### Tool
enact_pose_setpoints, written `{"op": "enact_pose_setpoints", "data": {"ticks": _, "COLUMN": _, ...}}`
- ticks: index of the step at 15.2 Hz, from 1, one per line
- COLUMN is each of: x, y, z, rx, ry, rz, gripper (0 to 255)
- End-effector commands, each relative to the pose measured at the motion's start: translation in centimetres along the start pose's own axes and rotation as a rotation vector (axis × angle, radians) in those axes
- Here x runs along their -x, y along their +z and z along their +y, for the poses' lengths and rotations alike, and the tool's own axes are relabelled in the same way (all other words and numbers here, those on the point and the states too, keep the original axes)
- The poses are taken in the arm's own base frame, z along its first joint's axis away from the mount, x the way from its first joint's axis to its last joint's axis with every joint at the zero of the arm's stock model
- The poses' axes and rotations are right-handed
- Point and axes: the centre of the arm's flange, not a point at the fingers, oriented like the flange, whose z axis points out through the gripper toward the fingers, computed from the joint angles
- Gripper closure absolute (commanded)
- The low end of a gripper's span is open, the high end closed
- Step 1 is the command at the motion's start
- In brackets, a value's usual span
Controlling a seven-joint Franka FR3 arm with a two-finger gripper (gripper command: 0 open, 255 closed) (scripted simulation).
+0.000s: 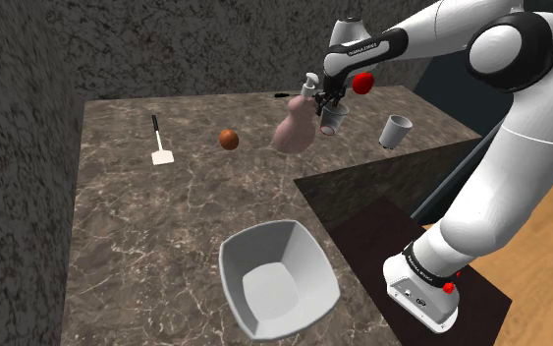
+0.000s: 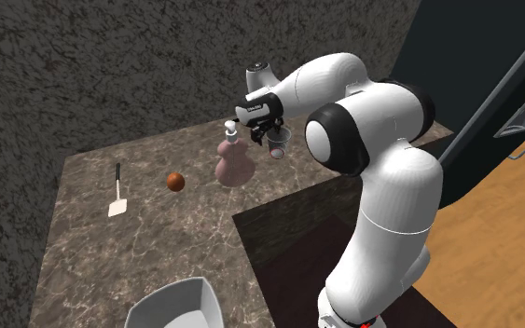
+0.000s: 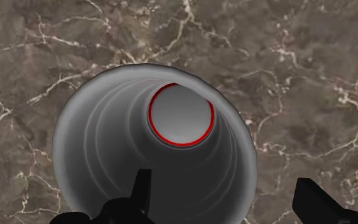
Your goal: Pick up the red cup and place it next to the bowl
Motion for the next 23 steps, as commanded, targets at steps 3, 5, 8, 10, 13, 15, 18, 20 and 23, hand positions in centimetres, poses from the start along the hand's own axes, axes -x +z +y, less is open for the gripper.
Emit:
{"op": "enact_pose_setpoints", "data": {"ticks": 3, "x": 0.0, "y": 1.4, "z": 0.0, "rx": 0.0, "ry": 0.0, "rz": 0.0, "gripper": 0}}
{"op": "enact_pose_setpoints", "data": {"ticks": 5, "x": 0.0, "y": 1.4, "z": 0.0, "rx": 0.0, "ry": 0.0, "rz": 0.0, "gripper": 0}}
{"op": "enact_pose_setpoints", "data": {"ticks": 8, "x": 0.0, "y": 1.4, "z": 0.0, "rx": 0.0, "ry": 0.0, "rz": 0.0, "gripper": 0}}
{"op": "enact_pose_setpoints", "data": {"ticks": 10, "x": 0.0, "y": 1.4, "z": 0.0, "rx": 0.0, "ry": 0.0, "rz": 0.0, "gripper": 255}}
{"op": "enact_pose_setpoints", "data": {"ticks": 13, "x": 0.0, "y": 1.4, "z": 0.0, "rx": 0.0, "ry": 0.0, "rz": 0.0, "gripper": 255}}
{"op": "enact_pose_setpoints", "data": {"ticks": 15, "x": 0.0, "y": 1.4, "z": 0.0, "rx": 0.0, "ry": 0.0, "rz": 0.0, "gripper": 255}}
{"op": "enact_pose_setpoints", "data": {"ticks": 18, "x": 0.0, "y": 1.4, "z": 0.0, "rx": 0.0, "ry": 0.0, "rz": 0.0, "gripper": 255}}
{"op": "enact_pose_setpoints", "data": {"ticks": 20, "x": 0.0, "y": 0.8, "z": 0.1, "rx": 0.0, "ry": 0.0, "rz": 0.0, "gripper": 255}}
{"op": "enact_pose_setpoints", "data": {"ticks": 23, "x": -0.1, "y": -0.7, "z": 0.3, "rx": 0.0, "ry": 0.0, "rz": 0.0, "gripper": 255}}
